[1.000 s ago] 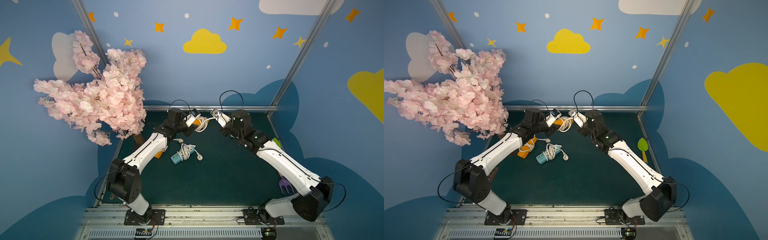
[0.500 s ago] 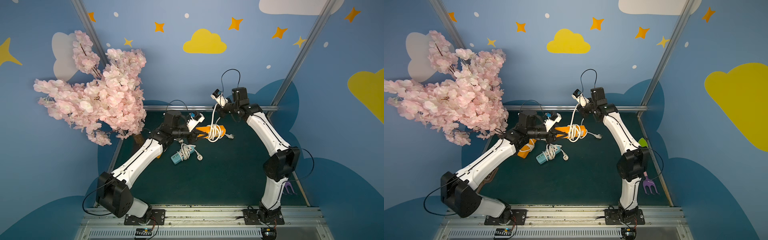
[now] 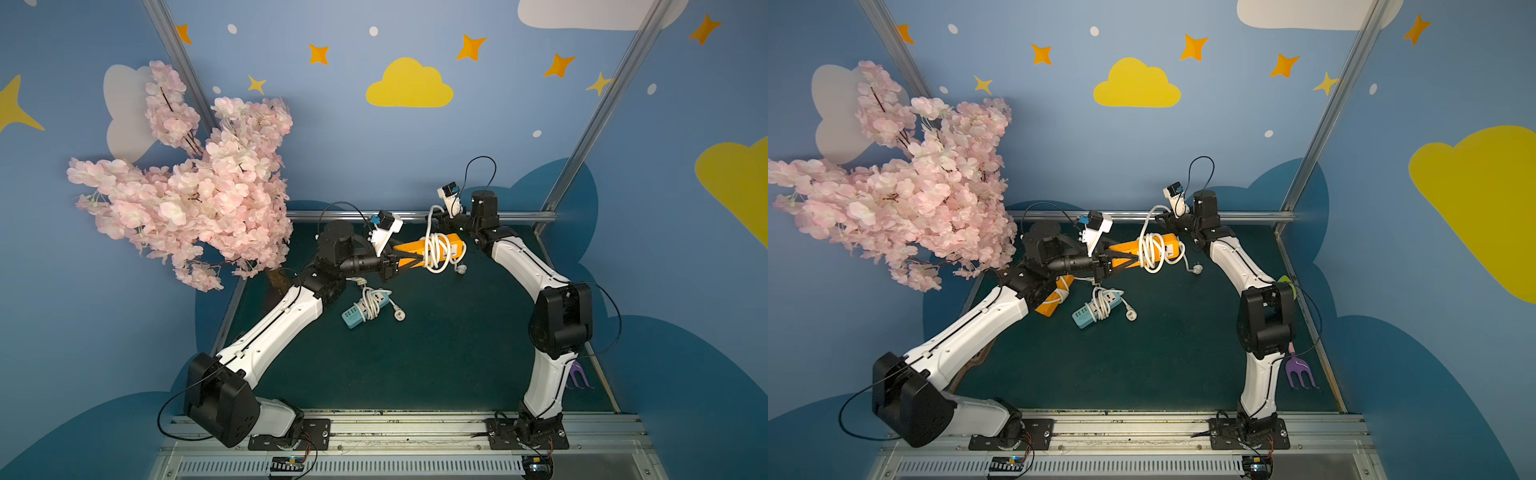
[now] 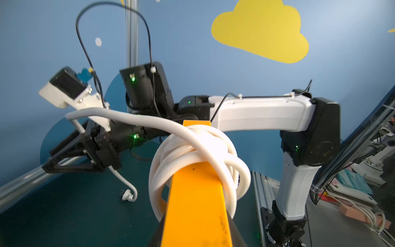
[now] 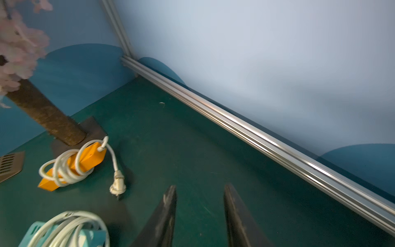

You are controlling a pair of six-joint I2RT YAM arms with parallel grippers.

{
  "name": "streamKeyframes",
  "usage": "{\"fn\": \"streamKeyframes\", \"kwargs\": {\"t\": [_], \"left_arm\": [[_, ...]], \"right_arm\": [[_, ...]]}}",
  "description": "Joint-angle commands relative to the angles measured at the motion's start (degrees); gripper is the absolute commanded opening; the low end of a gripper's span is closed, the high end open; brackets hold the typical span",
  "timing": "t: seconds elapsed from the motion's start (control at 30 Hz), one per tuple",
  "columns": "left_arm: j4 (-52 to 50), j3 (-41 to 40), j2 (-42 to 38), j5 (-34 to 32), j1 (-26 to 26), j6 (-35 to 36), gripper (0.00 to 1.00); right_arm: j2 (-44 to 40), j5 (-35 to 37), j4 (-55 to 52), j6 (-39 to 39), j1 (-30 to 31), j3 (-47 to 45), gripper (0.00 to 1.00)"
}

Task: Wrap the cord around the power strip
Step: Wrap the power cord around the power strip.

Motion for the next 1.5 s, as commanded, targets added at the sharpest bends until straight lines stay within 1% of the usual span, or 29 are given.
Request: {"fn": "streamKeyframes", "kwargs": {"t": [0.0, 0.13, 0.23, 0.33, 0.53, 0.57, 0.6, 0.63, 0.7, 0.77, 0.87, 0.9, 1.03, 1.07, 1.13, 1.17, 1.23, 1.3, 1.4, 1.47], "left_arm": [[8.6, 2.4, -2.4, 0.5, -0.1, -1.5, 0.03], [11.9, 2.3, -2.8, -2.6, 0.4, -4.0, 0.03], [15.9, 2.3, -2.4, -4.0, 1.1, -7.3, 0.03], [18.4, 2.5, -1.7, -6.2, 1.4, -9.3, 0.03], [21.3, 2.2, -1.1, -12.6, 3.0, -12.6, 0.03], [21.7, 2.2, -0.9, -13.4, 3.5, -13.6, 0.03], [22.1, 2.2, -0.7, -14.0, 3.9, -14.4, 0.03], [22.4, 2.2, -0.5, -14.2, 4.3, -14.9, 0.03], [22.4, 2.2, -0.1, -16.2, 4.8, -15.5, 0.03], [21.9, 2.8, 0.3, -18.1, 5.5, -15.6, 0.03], [20.7, 4.0, 1.0, -21.7, 7.7, -15.2, 0.03], [20.4, 4.7, 1.5, -22.3, 8.7, -15.0, 0.03], [18.2, 7.9, 4.4, -23.2, 12.9, -11.1, 0.03], [16.3, 9.1, 5.2, -23.5, 13.9, -9.3, 0.03], [13.9, 10.6, 6.4, -23.9, 15.4, -5.7, 0.03], [13.2, 11.0, 7.0, -24.7, 16.1, -4.2, 0.03], [13.0, 11.4, 8.3, -25.4, 17.4, -2.7, 0.03], [13.1, 11.8, 9.6, -26.6, 18.0, -1.4, 0.03], [12.6, 12.5, 11.7, -28.9, 18.0, 2.8, 0.03], [11.2, 13.1, 13.1, -32.3, 17.8, 6.6, 0.03]], "right_arm": [[1.7, 4.1, 8.8, 4.5, -0.3, -3.2, 0.43], [2.2, 5.3, 11.7, 5.0, -0.2, -7.5, 0.47], [2.7, 4.0, 13.8, 5.5, -0.2, -10.3, 0.49], [3.6, 2.6, 13.9, 5.2, 0.1, -11.8, 0.5], [4.2, 3.6, 14.5, 4.8, 1.3, -15.3, 0.51], [4.4, 3.7, 14.6, 4.9, 1.5, -16.0, 0.49], [4.5, 3.7, 15.4, 5.1, 1.6, -16.6, 0.44], [4.7, 3.7, 15.9, 5.2, 1.8, -16.9, 0.38], [4.6, 4.4, 15.4, 4.9, 2.5, -17.0, 0.21], [3.9, 3.4, 14.6, 4.2, 3.0, -17.5, 0.11], [1.1, 7.0, 12.2, 1.1, 5.2, -19.9, 0.03], [-0.2, 8.6, 11.1, -0.4, 6.2, -20.8, 0.0], [-5.6, 16.1, 5.0, -5.6, 9.4, -24.8, 0.0], [-7.1, 17.9, 2.6, -5.8, 9.7, -25.2, 0.0], [-9.8, 20.3, -3.5, -3.4, 10.0, -25.2, 0.0], [-11.0, 20.7, -7.1, -3.9, 10.3, -25.0, 0.0], [-13.7, 22.9, -9.8, -4.8, 11.6, -26.8, 0.0], [-16.5, 25.0, -11.3, -6.5, 13.4, -28.8, 0.0], [-20.2, 29.0, -13.8, -9.4, 17.0, -30.8, 0.0], [-23.3, 33.1, -14.9, -12.6, 19.8, -31.7, 0.0]]}}
